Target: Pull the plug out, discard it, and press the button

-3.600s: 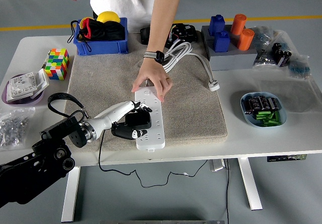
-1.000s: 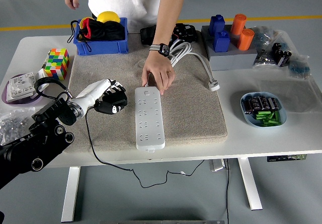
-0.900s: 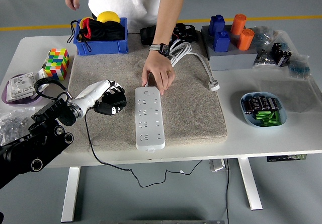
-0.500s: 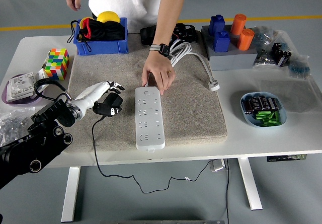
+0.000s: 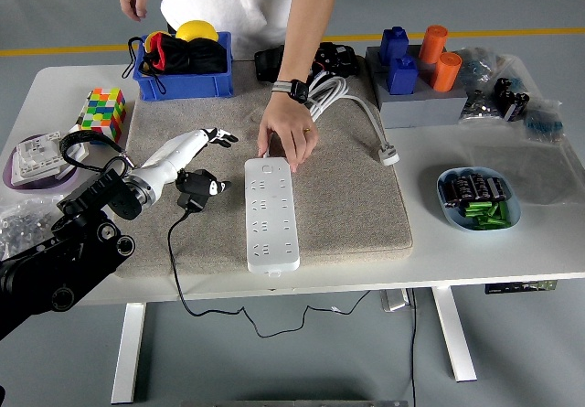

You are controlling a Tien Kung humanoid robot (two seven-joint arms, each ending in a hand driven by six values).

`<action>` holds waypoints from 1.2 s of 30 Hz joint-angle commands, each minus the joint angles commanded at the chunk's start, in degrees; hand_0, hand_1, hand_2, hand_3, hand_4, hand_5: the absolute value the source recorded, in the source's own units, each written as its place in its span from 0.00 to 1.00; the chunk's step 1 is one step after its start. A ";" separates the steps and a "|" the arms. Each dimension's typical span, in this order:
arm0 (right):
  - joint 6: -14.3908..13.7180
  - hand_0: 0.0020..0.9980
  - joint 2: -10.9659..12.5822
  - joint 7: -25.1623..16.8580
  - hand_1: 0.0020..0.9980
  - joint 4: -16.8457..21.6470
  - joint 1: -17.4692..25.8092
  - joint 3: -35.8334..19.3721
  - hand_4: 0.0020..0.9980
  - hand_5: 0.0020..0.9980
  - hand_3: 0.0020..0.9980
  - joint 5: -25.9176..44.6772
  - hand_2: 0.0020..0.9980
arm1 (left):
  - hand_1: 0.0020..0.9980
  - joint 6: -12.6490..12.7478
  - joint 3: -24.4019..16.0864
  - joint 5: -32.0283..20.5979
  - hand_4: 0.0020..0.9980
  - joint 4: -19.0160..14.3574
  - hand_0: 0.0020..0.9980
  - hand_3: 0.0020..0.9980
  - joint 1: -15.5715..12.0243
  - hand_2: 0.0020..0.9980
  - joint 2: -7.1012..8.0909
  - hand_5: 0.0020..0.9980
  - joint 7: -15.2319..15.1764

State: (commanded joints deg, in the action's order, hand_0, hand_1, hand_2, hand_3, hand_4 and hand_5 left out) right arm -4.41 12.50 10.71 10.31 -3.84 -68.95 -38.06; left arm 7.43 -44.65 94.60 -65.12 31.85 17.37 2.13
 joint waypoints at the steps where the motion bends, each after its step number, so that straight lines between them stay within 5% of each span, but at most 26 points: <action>1: 0.00 0.76 -0.01 -0.01 0.67 0.00 -0.02 0.04 0.67 0.50 0.62 0.01 0.65 | 0.67 -0.26 0.03 0.14 0.76 -0.98 0.64 0.78 0.05 0.58 -0.01 0.00 0.14; 3: -0.02 0.76 -0.01 -0.13 0.67 0.00 -0.08 0.25 0.67 0.50 0.62 0.23 0.65 | 0.67 -0.86 0.49 -0.08 0.76 -3.05 0.64 0.78 0.45 0.58 -0.16 0.00 0.56; 4: -0.02 0.76 -0.02 -0.15 0.67 0.00 -0.10 0.32 0.67 0.50 0.62 0.30 0.65 | 0.23 -1.01 0.72 -0.56 0.38 -3.48 0.21 0.67 0.67 0.29 -0.26 0.00 0.64; 9: -0.03 0.76 0.01 -0.14 0.67 0.00 -0.09 0.55 0.67 0.50 0.62 0.41 0.65 | 0.23 -2.18 2.62 -3.89 0.38 -1.50 0.21 0.67 2.82 0.29 -1.19 0.00 1.60; 10: -0.03 0.76 0.04 -0.11 0.67 0.00 -0.04 0.58 0.67 0.50 0.62 0.40 0.65 | 0.03 -2.33 3.56 -4.12 0.20 -0.31 0.07 0.65 3.69 0.13 -1.47 0.00 1.94; 24: -0.14 0.76 0.37 0.02 0.67 0.00 -0.43 1.61 0.67 0.50 0.62 0.85 0.65 | 0.00 -6.83 12.81 -11.51 0.29 11.22 0.00 0.66 12.12 0.04 -6.18 0.00 9.89; 36: -0.15 0.76 0.59 0.03 0.67 0.00 -0.42 2.22 0.66 0.50 0.62 1.01 0.65 | 0.00 -7.17 15.06 -12.34 0.31 15.46 0.00 0.67 14.26 0.04 -8.38 0.00 10.86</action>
State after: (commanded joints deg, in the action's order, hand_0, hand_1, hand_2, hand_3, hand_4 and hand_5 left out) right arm -4.56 13.09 10.74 10.31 -4.26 -66.74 -37.05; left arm 0.26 -29.59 82.26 -49.66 46.10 9.00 13.00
